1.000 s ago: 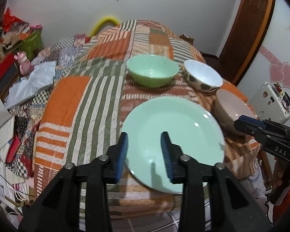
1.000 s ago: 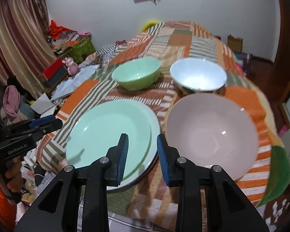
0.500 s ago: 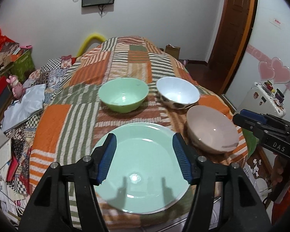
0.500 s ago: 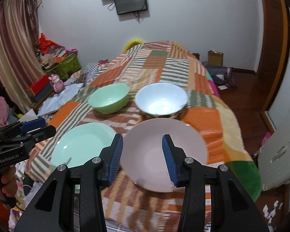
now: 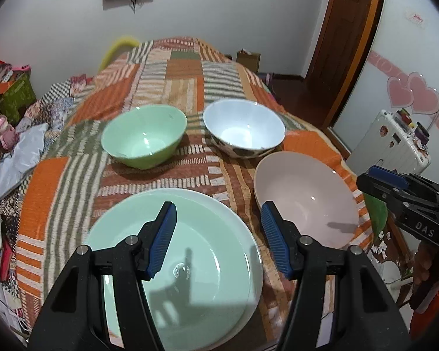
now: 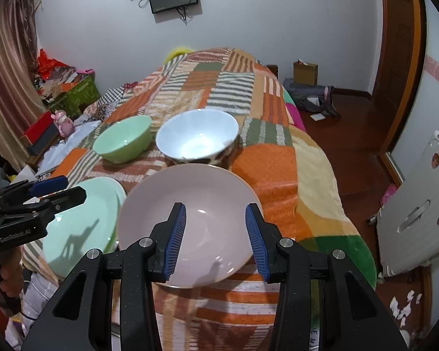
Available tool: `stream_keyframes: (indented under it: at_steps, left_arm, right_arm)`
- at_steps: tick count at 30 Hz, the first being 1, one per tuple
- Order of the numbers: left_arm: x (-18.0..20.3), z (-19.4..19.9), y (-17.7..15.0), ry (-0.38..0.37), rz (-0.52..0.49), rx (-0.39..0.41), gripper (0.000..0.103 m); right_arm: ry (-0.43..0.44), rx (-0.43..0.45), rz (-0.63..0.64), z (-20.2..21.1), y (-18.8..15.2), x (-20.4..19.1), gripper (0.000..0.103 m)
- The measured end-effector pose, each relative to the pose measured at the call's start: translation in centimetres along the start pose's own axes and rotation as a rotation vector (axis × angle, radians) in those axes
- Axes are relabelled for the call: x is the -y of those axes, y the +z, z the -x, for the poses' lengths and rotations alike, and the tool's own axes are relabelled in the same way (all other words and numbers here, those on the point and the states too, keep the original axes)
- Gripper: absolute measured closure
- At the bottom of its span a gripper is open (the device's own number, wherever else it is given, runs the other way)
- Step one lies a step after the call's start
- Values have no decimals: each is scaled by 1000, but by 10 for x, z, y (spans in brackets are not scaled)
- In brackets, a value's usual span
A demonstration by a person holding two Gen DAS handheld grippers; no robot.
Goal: Organize plates and bowls
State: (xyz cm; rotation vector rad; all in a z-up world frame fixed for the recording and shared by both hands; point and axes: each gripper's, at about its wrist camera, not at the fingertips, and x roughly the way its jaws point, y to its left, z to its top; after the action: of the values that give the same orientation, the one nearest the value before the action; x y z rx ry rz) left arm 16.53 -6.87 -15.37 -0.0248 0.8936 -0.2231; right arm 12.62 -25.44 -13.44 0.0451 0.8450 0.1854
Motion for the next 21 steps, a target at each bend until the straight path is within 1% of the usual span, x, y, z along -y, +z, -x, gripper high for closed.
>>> stream_keyframes:
  at_steps: [4, 5, 6, 8, 9, 10, 15, 18, 19, 20, 21]
  left_arm:
    - [3, -20, 1, -21, 11, -45, 43]
    - [4, -23, 1, -24, 11, -50, 43]
    - [6, -27, 2, -29, 8, -56, 43]
    - [10, -34, 2, -34, -2, -69, 40]
    - [13, -38, 3, -36, -10, -74, 37]
    - [16, -41, 3, -39, -17, -77, 37]
    - [25, -54, 4, -64, -37, -99, 37]
    - [30, -58, 5, -72, -49, -97, 37]
    - [33, -60, 5, -77, -59, -96, 39]
    - [35, -61, 5, -81, -63, -97, 41]
    - [37, -62, 5, -85, -68, -99, 46]
  right_arm:
    - [-4, -35, -21, -11, -3, 12, 63]
    - [-4, -47, -29, -15, -4, 16, 58]
    - [0, -53, -39, -17, -5, 19, 49]
    - [3, -55, -51, -20, -8, 23, 46]
    - [2, -57, -52, -22, -8, 25, 46]
    - [4, -61, -54, -24, -9, 26, 46]
    - [32, -73, -91, -33, -12, 35, 46]
    - [46, -80, -108, -37, -13, 40, 47]
    - [50, -81, -112, -37, -14, 41, 50]
    - [57, -86, -114, -38, -14, 42, 57]
    - [65, -90, -121, -39, -14, 43, 61]
